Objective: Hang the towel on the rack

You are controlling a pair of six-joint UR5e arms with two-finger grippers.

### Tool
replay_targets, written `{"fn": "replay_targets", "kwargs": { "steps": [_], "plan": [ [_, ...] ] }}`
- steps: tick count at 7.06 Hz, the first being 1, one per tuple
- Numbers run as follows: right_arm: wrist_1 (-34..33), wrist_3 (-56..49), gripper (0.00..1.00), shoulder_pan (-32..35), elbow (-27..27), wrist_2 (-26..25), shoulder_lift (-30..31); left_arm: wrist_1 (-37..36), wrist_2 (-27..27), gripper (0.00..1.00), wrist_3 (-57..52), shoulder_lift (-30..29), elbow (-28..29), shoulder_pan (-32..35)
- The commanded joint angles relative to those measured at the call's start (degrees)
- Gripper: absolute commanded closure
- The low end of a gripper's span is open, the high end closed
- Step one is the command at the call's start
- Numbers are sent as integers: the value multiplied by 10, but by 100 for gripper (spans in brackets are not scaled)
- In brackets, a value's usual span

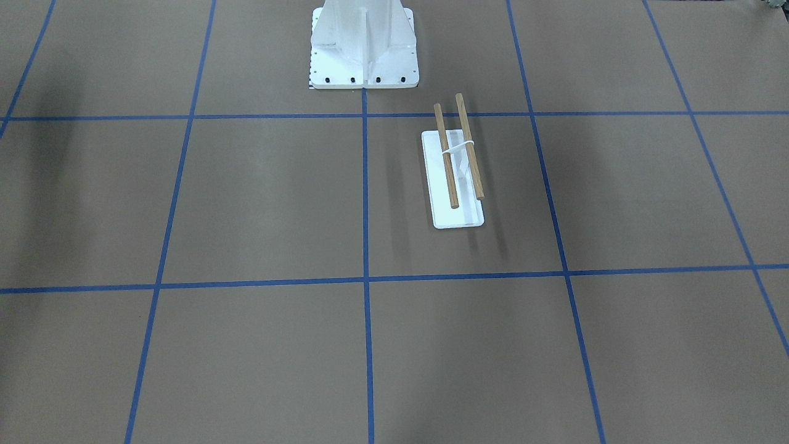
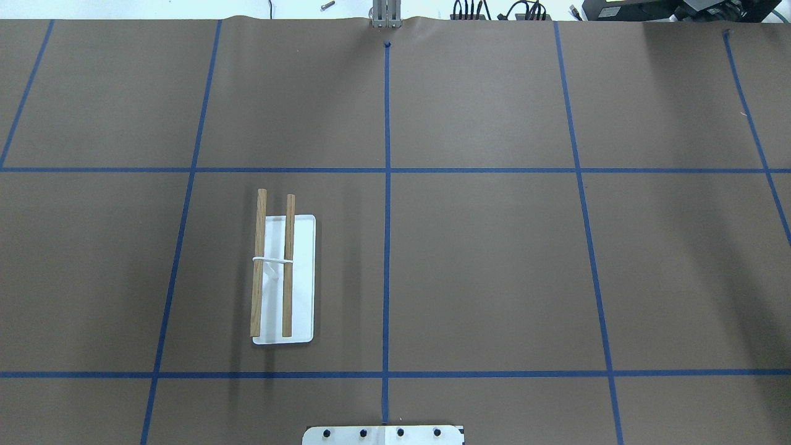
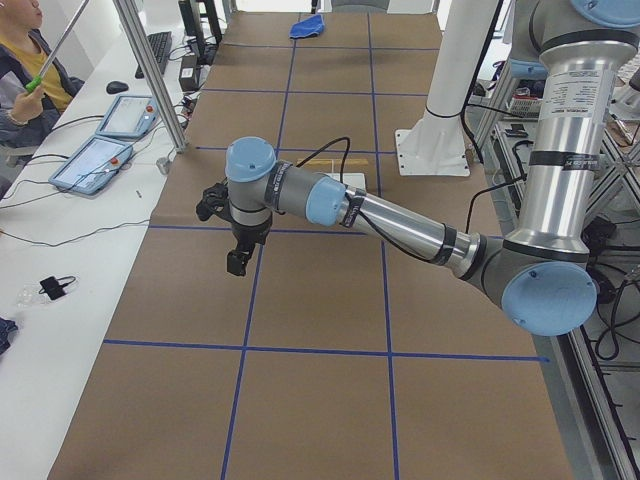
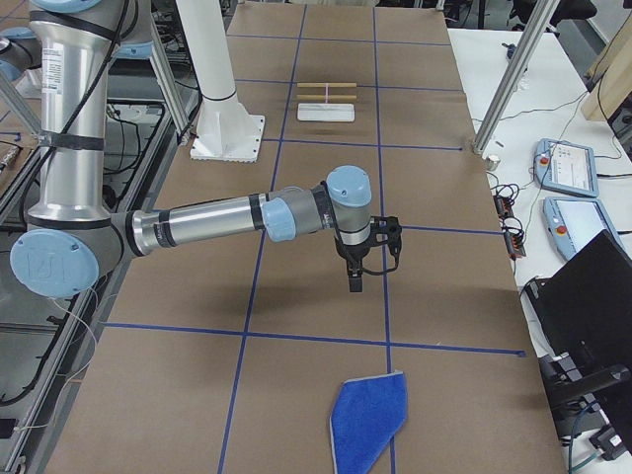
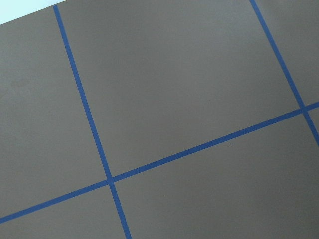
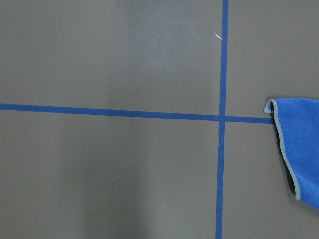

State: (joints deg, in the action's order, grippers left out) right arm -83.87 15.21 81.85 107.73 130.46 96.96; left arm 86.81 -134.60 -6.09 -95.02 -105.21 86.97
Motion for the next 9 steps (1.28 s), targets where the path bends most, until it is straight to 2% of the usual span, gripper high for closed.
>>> {"fn": "replay_targets", "kwargs": {
  "steps": [1,9],
  "plan": [
    [0,4,0,5,5,1,17,21,-3,2,-1,35,-13,1],
    [20,2,0,4,-11,8,17,26,-6,2,-2,41,-8,0]
  ]
}}
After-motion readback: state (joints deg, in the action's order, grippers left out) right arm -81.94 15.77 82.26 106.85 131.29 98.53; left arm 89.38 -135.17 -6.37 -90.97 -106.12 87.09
